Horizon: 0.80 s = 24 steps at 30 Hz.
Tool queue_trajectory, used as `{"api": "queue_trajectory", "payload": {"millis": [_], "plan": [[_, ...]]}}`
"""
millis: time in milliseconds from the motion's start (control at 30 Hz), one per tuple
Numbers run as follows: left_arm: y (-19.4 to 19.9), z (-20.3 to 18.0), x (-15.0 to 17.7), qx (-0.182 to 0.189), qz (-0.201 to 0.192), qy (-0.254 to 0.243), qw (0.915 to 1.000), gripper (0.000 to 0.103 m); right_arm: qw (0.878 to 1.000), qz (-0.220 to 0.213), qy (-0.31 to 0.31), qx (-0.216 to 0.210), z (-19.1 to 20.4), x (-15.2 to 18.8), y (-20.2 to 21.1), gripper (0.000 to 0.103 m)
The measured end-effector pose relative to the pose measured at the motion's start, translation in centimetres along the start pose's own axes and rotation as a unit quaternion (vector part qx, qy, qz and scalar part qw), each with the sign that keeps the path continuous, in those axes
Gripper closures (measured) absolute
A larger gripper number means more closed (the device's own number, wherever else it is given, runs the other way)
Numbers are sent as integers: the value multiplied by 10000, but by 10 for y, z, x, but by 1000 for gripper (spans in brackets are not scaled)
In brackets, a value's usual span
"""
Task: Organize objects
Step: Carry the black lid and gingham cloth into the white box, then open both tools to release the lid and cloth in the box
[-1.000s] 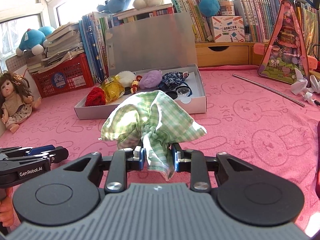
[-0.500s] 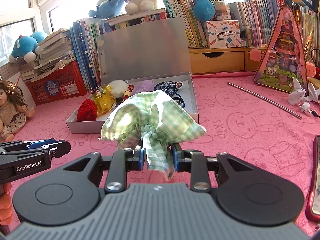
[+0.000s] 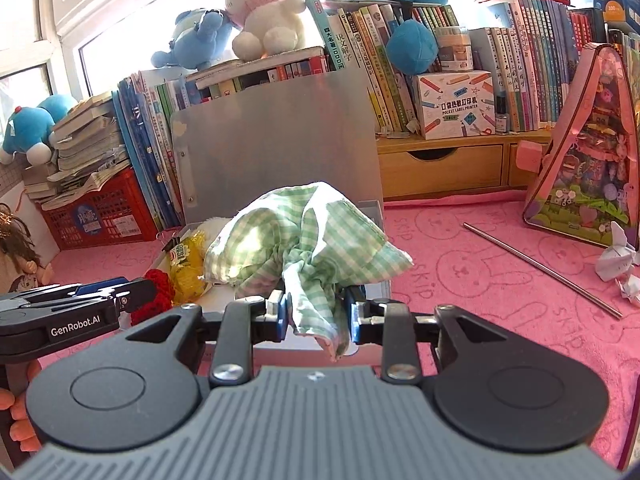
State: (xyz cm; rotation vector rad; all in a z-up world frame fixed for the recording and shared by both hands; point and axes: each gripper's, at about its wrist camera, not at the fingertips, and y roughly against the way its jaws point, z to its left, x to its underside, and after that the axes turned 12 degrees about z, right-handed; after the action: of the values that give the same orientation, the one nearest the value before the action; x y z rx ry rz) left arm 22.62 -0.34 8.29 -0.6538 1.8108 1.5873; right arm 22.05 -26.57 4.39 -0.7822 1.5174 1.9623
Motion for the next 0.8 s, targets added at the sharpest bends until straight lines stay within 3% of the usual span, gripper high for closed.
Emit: {"api": "queue_trajectory", "payload": {"millis": [333, 533, 800], "plan": [[-58, -1, -34, -227, 113, 30, 9997, 65, 9994, 343, 33, -27, -4, -21, -47, 70], [-88, -4, -34, -355, 233, -21, 9991, 65, 9980, 605, 25, 200, -8, -12, -78, 70], [-106, -2, -26, -413, 365, -69, 9985, 65, 9972, 715, 92, 183, -7, -7, -87, 69]]}}
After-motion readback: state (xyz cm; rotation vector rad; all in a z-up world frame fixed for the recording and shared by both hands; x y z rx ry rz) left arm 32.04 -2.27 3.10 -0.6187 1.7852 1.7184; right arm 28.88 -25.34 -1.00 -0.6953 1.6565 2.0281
